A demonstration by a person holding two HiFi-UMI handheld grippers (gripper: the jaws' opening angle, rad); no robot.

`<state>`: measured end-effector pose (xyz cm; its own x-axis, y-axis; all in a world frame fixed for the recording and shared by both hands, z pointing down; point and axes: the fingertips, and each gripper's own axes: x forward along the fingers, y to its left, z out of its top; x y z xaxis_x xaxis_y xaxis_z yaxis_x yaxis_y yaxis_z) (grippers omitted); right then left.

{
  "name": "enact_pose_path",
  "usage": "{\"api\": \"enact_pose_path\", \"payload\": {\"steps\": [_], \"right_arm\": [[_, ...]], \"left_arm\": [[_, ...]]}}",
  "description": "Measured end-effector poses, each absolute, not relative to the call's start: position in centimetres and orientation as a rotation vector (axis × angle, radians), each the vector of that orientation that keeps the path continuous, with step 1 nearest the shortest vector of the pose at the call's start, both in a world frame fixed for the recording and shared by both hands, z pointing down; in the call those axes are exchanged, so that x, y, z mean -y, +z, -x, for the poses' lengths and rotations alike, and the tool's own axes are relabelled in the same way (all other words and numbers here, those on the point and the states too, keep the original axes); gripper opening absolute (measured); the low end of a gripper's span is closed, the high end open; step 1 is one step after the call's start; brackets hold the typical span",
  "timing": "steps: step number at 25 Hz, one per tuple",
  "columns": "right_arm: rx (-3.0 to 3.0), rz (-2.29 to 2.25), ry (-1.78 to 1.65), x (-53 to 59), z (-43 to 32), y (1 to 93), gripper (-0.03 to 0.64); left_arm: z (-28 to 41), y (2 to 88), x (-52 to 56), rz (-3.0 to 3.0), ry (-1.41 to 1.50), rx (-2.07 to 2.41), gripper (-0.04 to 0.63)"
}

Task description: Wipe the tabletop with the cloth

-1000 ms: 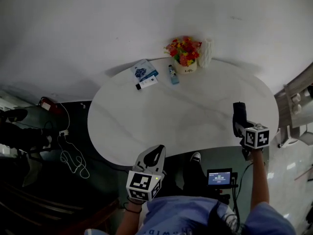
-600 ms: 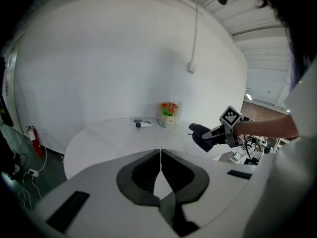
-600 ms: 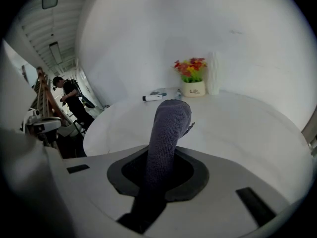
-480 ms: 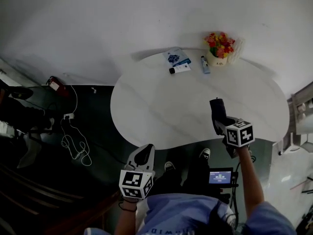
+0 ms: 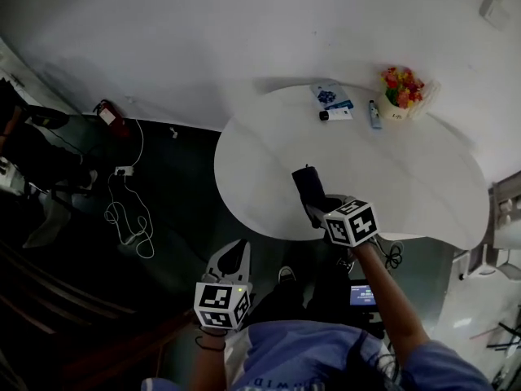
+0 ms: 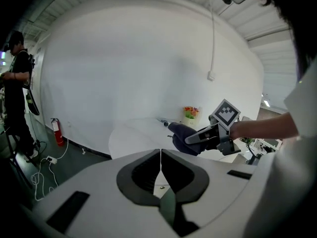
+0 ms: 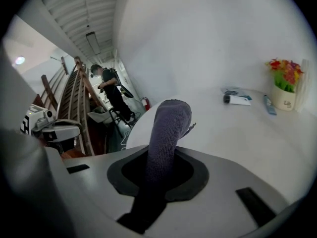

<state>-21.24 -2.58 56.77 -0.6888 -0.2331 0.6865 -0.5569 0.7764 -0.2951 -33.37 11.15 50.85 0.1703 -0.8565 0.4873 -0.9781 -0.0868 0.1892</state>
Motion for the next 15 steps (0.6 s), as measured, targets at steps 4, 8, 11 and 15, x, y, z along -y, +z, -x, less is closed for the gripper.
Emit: {"api": "enact_pose_path", "payload": {"steps": [4, 8, 11, 15], "right_arm": [[2.348, -0.417, 0.608, -0.5, 26.8, 57.2, 0.072], [2.349, -0.285, 0.603, -3.9, 30.4, 58.3, 0.072], [2.328, -0.225, 0.626, -6.1, 31.6, 59.6, 0.072], [2.264, -0.203, 0.622, -7.3, 31.1, 61.9, 0.072]], "left_arm": [[34.4, 51.2, -12.7, -1.944, 0.330, 1.751, 0.017], [35.0, 51.2, -13.9, -1.924, 0.330, 1.765, 0.017], [35.3, 51.3, -14.7, -1.911, 0.331, 1.775, 0.017], [35.2, 51.5, -15.1, -1.901, 0.343, 1.772, 0.017]]}}
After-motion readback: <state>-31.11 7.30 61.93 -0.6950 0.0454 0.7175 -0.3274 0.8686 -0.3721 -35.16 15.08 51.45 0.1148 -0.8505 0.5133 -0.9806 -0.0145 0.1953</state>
